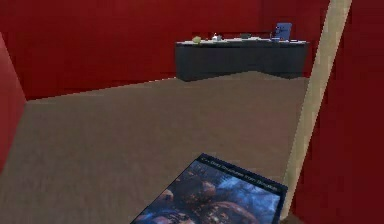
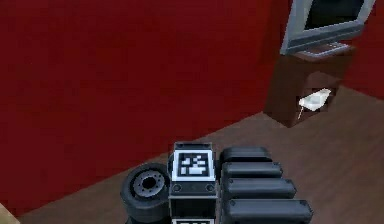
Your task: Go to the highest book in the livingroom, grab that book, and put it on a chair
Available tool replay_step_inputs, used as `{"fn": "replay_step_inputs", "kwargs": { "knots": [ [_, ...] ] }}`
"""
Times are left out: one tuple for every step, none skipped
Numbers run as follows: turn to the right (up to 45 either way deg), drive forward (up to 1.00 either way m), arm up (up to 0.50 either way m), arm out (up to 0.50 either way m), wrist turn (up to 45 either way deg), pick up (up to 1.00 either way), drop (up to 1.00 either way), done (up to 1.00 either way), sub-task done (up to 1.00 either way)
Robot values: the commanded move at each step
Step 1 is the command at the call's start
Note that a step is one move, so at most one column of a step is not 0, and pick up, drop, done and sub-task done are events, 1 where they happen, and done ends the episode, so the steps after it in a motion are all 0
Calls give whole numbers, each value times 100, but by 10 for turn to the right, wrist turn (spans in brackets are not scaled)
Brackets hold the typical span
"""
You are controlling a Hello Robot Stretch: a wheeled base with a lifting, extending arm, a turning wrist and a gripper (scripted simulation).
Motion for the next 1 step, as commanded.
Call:
{"fn": "replay_step_inputs", "kwargs": {
  "knots": [
    [0,100,0,0,0,0,0,0,0]
  ]
}}
